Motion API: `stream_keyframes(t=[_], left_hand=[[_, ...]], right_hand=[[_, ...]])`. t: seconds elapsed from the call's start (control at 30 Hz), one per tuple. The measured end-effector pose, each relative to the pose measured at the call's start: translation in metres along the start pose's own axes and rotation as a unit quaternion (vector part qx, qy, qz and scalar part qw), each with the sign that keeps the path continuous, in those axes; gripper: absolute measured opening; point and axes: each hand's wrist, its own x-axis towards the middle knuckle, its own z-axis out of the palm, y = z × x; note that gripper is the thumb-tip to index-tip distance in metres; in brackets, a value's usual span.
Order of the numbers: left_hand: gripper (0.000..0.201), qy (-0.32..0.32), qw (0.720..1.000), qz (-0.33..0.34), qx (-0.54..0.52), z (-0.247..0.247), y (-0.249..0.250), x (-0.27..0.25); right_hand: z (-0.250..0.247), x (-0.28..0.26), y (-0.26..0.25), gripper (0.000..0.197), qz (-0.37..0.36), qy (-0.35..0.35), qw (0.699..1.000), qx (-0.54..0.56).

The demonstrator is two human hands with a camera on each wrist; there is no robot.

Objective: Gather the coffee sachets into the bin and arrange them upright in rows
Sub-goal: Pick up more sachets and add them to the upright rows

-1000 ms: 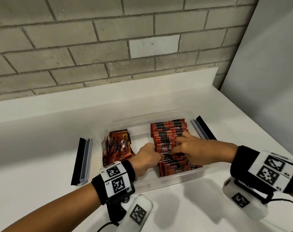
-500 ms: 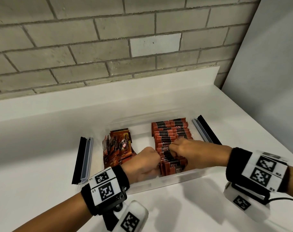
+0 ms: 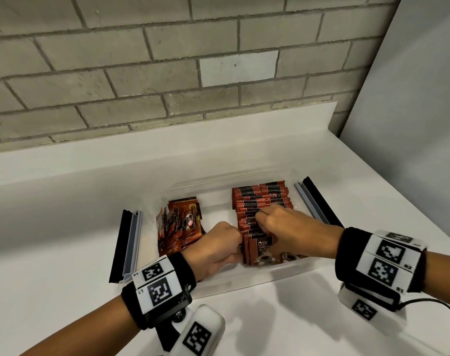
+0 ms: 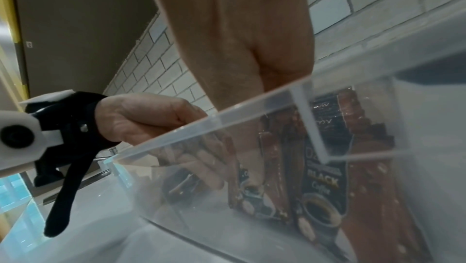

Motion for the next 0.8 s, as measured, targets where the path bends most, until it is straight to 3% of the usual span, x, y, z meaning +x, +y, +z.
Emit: stream_keyframes(t=[0.17,0.3,0.43,0.53,0.7,0.8], left_hand=[[0.036,-0.015,0.998,-0.016,-0.066,0.007,0.004,-0.001],[0.050,-0.076,0.988,-0.025,-0.129,0.011,0.002,0.000],[0.055,-0.028,0.992,-0.016,-0.121,0.008,0.000,0.009],[0.067,-0.046,0.996,-0.014,-0.073,0.008,-0.001,0.010],[0.048,0.040,0.997,-0.011,-0.064,0.003,0.008,0.022],[0.055,0.012,0.999,0.000,-0.038,0.004,0.008,0.026]], right_hand=[[0.003,0.001,0.001,0.044,-0.002,0.008,0.999,0.037],[0.006,0.002,0.006,0.048,-0.006,0.006,0.998,0.061],[0.009,0.001,0.011,0.056,-0.005,0.002,0.997,0.079],[0.012,0.003,0.012,0.060,-0.008,0.007,0.997,0.080],[0.013,0.002,0.014,0.061,-0.016,0.009,0.995,0.097],[0.012,0.000,0.014,0.061,-0.020,0.007,0.995,0.098]])
